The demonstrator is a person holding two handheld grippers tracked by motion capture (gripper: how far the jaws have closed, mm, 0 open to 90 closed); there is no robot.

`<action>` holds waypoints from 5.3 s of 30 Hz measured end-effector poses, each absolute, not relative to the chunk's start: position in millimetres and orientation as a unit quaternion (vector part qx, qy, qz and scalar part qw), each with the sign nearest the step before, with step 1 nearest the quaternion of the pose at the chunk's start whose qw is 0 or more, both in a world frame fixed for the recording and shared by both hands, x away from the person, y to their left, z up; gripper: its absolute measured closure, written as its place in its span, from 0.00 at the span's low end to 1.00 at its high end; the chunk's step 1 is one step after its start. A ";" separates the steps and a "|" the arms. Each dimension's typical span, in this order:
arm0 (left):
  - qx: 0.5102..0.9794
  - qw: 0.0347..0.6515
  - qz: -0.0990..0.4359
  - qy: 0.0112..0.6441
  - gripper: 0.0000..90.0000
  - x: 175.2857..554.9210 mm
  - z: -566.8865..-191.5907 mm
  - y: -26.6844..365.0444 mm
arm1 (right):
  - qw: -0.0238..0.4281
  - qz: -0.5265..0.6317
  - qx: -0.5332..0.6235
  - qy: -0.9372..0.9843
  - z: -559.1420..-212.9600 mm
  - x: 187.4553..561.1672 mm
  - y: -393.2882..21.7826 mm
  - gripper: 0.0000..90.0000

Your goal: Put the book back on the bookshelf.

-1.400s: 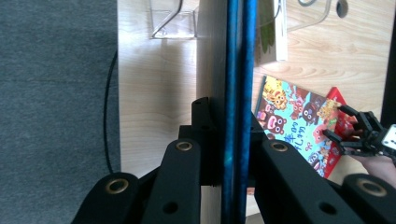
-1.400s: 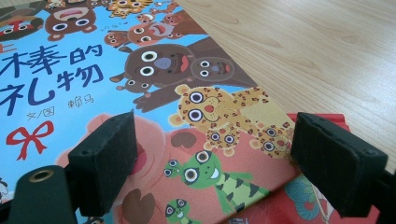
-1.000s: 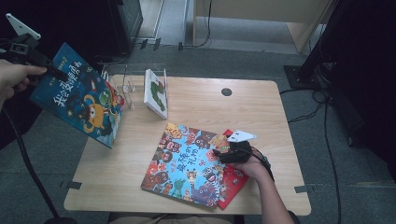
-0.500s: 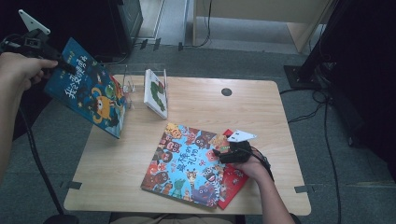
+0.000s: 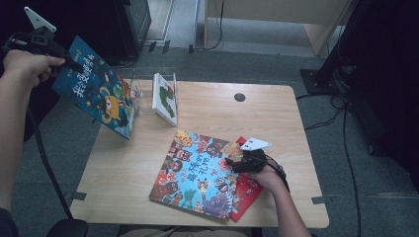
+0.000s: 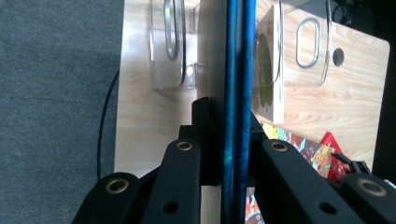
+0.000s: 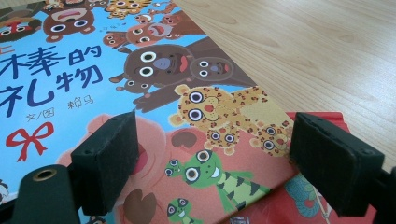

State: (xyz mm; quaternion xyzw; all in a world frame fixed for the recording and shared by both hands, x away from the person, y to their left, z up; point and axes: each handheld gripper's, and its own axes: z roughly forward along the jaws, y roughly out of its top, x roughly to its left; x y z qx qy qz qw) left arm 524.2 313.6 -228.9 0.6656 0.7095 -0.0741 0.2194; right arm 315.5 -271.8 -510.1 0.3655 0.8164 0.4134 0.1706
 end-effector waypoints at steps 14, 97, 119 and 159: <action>0.664 0.217 -0.077 0.711 0.92 552.3 -237.5 312.9 | 0.171 0.413 0.368 0.815 -510.0 314.8 -271.5 0.18; 0.660 0.282 -0.062 0.694 0.64 525.5 -245.1 329.7 | 0.170 0.415 0.366 0.815 -509.8 313.9 -271.9 0.20; 0.673 0.298 -0.038 0.676 0.61 491.2 -244.3 325.0 | 0.162 0.417 0.361 0.818 -509.8 315.2 -272.9 0.18; 0.680 0.332 -0.022 0.653 0.57 425.0 -276.0 326.4 | 0.160 0.416 0.350 0.824 -509.9 320.1 -276.6 0.17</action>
